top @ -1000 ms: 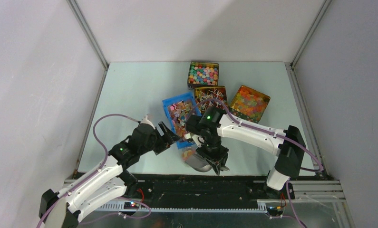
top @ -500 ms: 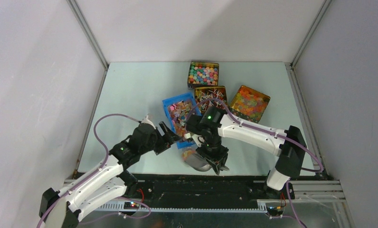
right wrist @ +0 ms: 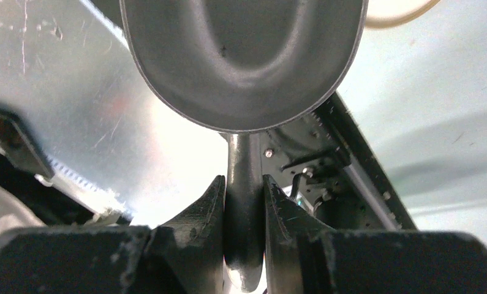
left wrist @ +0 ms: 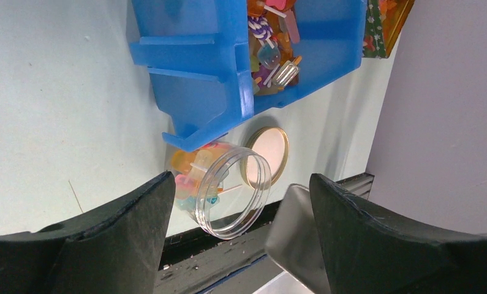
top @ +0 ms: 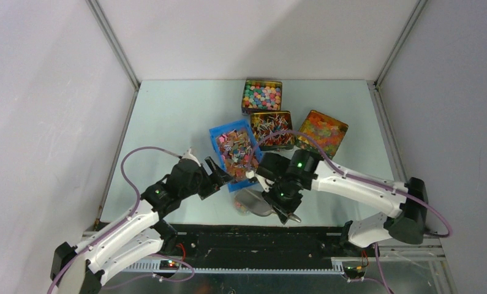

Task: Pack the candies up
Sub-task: Place the fake candies in the packing bottle, then adjust the storage box at the center of the board.

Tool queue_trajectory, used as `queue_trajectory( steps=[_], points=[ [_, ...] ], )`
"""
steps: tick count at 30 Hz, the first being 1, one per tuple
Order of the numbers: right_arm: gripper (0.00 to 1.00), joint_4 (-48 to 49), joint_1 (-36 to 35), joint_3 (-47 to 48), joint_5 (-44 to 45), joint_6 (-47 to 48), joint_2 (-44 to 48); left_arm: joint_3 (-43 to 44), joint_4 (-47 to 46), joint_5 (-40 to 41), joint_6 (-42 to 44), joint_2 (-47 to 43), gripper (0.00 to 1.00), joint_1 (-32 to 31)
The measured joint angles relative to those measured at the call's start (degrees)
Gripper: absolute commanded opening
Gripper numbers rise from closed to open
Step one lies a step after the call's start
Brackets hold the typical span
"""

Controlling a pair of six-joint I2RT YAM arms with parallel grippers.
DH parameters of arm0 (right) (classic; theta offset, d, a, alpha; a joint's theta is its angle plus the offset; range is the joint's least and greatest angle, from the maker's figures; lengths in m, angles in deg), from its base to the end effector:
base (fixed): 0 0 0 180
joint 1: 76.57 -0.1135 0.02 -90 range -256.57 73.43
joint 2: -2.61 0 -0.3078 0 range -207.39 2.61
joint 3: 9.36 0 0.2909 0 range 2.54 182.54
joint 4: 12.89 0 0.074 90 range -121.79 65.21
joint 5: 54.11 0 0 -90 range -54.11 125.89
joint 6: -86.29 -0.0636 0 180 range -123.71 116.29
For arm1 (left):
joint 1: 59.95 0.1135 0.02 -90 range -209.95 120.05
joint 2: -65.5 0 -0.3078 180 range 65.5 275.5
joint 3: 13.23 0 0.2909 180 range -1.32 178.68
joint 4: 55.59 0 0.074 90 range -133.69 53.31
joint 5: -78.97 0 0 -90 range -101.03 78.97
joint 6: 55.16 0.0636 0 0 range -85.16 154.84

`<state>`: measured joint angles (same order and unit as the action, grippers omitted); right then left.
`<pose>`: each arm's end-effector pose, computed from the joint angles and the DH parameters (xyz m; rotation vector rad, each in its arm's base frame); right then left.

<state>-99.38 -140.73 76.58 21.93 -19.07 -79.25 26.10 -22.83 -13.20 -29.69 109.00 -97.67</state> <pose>0.1102 0.2627 0.3044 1.2863 -2.7755 -0.4177 0.1542 -0.1223 0.2216 -0.5375 2.3536 -0.9672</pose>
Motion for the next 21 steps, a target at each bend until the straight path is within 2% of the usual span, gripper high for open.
queue_trajectory(
  steps=[12,21],
  points=[
    [0.0,8.63,-2.21,-5.88,12.83,0.46,8.9,1.4,0.2,0.5,0.44,0.33,0.85,0.0],
    [0.0,9.9,2.32,-5.38,9.42,0.42,8.98,4.81,0.85,2.01,1.18,0.76,0.79,0.09]
  ],
)
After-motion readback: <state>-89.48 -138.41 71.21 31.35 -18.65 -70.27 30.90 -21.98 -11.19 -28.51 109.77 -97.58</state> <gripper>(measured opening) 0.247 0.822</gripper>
